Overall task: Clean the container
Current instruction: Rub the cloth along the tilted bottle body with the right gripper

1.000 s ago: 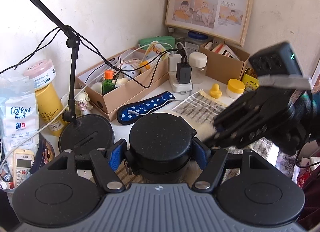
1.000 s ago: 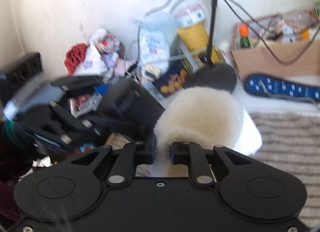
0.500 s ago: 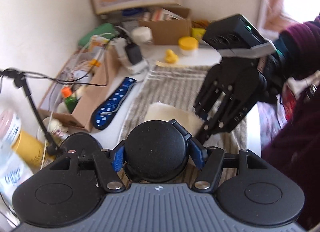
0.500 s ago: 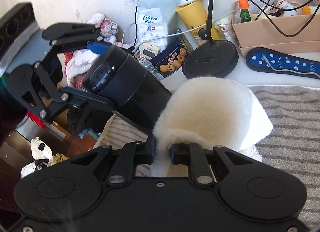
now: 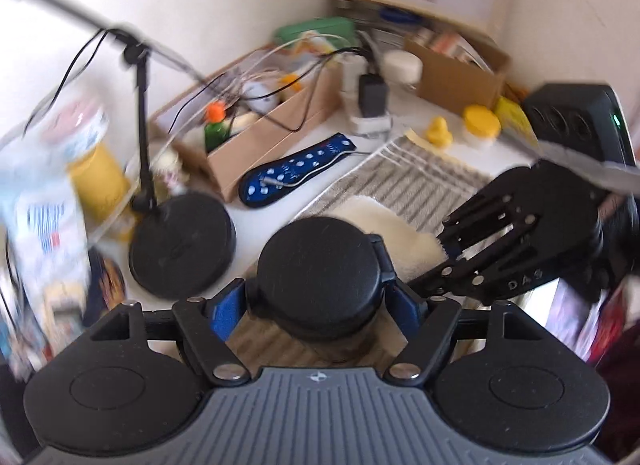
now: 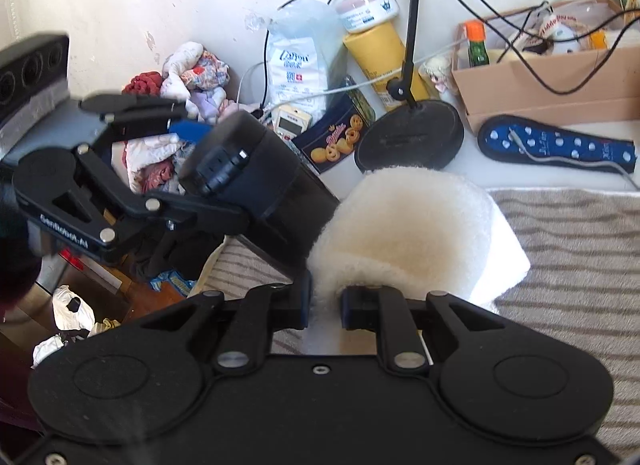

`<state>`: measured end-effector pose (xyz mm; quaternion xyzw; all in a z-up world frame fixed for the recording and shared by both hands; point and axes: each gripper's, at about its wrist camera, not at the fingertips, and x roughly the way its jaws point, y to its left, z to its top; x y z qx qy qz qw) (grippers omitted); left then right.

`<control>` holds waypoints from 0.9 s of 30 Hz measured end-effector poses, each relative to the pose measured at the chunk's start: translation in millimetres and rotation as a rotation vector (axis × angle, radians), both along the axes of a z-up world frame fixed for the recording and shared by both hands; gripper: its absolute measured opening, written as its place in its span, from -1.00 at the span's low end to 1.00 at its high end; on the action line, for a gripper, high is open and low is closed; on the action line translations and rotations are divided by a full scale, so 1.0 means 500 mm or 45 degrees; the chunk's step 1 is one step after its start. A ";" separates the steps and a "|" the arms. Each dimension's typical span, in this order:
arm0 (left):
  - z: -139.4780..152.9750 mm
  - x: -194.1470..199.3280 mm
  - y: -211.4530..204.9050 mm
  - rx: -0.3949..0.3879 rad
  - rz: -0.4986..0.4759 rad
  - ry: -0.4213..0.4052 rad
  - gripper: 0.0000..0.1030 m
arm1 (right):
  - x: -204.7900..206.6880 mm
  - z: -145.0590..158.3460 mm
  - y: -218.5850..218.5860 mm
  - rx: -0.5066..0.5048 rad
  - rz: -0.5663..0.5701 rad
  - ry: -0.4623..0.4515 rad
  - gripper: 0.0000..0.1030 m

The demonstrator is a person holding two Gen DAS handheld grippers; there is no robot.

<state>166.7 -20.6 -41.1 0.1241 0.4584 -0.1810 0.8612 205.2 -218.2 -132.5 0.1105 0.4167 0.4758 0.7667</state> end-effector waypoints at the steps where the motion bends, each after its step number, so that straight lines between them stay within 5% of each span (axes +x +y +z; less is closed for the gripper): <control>1: -0.002 -0.002 0.001 -0.019 0.040 0.001 0.45 | 0.001 0.008 -0.003 0.003 0.001 -0.014 -0.73; 13: 0.001 -0.011 -0.001 -0.056 0.274 -0.085 0.45 | 0.016 0.141 -0.045 0.142 0.008 -0.223 -0.73; 16: 0.002 -0.018 -0.004 -0.040 0.251 -0.122 0.13 | 0.020 0.145 -0.045 0.136 0.022 -0.238 -0.73; 27: -0.002 -0.025 -0.007 0.067 0.002 -0.127 0.09 | 0.033 0.073 -0.004 0.077 0.168 -0.167 -0.73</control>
